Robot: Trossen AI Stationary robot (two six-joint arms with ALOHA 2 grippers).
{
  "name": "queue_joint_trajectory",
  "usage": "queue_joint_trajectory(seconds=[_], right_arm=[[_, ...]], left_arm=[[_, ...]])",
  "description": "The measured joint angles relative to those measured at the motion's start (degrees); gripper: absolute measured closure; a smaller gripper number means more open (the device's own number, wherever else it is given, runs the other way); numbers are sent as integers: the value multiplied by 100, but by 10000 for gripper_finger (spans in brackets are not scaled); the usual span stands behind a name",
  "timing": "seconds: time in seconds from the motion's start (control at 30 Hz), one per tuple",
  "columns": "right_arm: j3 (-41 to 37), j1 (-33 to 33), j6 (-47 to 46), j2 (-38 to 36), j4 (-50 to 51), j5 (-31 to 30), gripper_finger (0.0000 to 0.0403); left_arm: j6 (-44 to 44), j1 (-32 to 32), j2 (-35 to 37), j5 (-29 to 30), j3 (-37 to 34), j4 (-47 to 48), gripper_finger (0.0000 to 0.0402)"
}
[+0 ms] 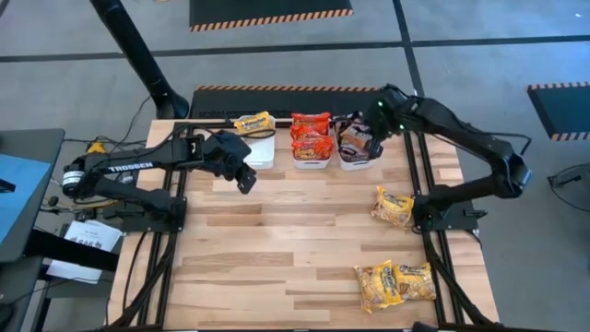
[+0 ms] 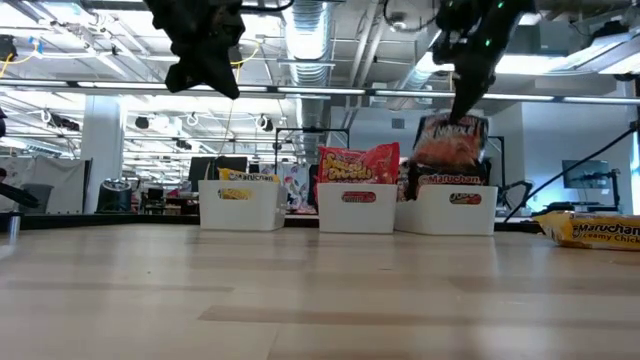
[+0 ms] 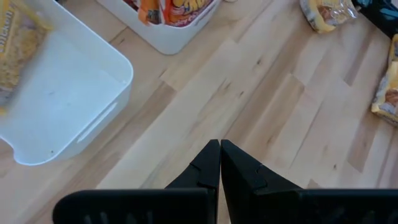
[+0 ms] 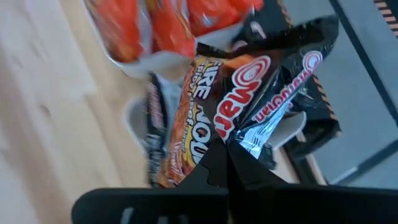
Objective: Sort Maruchan noodles
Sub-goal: Put the black noodle pack into the right white bin
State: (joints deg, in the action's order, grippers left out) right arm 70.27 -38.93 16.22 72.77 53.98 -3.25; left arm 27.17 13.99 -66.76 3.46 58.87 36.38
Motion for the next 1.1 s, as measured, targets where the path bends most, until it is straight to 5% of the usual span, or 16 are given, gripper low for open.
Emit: queue_joint_trajectory(seconds=[0.53,1.1], right_arm=[[634,-530,1680,1596,-175,-317,400],[1013,43,947,2192,415,-598,394]], left_arm=[[21,66,0,222,0,5,401],[-389,325,0,328,0,17,401]])
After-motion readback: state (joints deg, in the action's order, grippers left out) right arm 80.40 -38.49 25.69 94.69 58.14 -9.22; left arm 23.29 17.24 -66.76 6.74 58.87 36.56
